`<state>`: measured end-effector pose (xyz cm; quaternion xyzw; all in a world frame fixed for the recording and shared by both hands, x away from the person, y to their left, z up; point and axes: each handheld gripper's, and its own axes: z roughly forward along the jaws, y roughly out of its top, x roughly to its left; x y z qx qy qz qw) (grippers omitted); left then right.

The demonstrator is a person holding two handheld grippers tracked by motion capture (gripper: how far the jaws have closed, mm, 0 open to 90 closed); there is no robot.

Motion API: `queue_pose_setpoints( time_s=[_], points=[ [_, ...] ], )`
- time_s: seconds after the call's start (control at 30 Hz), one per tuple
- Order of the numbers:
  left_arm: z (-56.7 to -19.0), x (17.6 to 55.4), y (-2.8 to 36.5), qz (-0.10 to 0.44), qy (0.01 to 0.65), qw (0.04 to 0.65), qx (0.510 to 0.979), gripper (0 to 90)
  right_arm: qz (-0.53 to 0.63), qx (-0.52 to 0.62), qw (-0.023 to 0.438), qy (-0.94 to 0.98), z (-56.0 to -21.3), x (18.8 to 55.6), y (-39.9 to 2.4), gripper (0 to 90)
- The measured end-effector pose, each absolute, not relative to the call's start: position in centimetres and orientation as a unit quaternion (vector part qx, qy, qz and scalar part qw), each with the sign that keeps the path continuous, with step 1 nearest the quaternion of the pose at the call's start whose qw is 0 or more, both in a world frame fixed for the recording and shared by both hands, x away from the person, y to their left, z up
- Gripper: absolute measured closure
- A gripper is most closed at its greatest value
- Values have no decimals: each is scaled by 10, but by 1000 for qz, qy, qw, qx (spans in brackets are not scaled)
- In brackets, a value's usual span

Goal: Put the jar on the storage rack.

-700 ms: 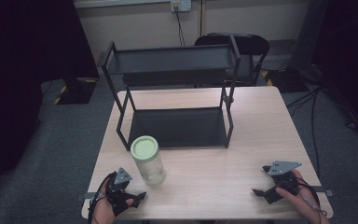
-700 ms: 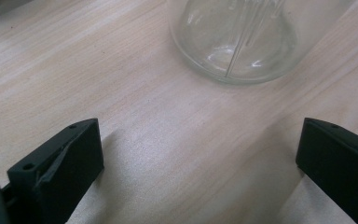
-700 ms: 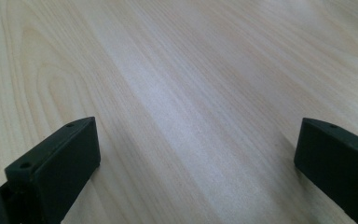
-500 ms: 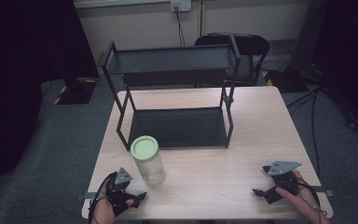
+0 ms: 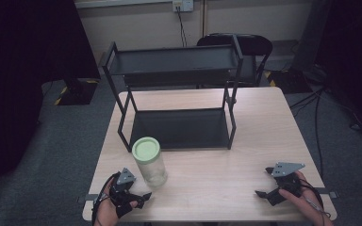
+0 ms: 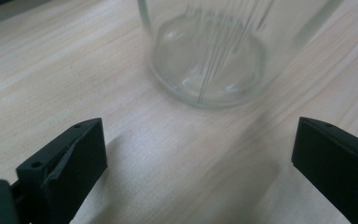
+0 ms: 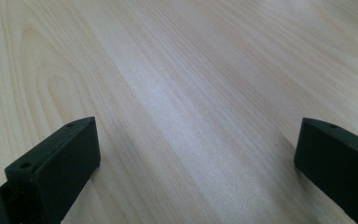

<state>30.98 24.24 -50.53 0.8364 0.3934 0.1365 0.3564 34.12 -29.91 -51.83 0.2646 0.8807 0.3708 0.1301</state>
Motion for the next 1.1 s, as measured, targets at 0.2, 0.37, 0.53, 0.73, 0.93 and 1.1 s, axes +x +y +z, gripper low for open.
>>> queue_pose_setpoints(
  time_s=[0.2,0.37,0.53,0.73,0.93,1.1],
  points=[
    [-497,310,241,131,390,365,835,27,371,264,130,881,-518,341,-299,0],
    [-490,311,238,125,386,369,836,28,371,265,130,881,-518,341,-299,0],
    [-480,312,236,122,383,376,835,30,371,265,130,881,-518,341,-299,0],
    [-471,313,235,122,378,381,835,33,371,265,130,881,-518,341,-299,0],
    [-464,314,236,127,377,387,832,33,371,265,130,881,-518,341,-299,0],
    [-455,315,235,130,371,392,832,33,371,264,130,881,-518,341,-299,0]
  ],
)
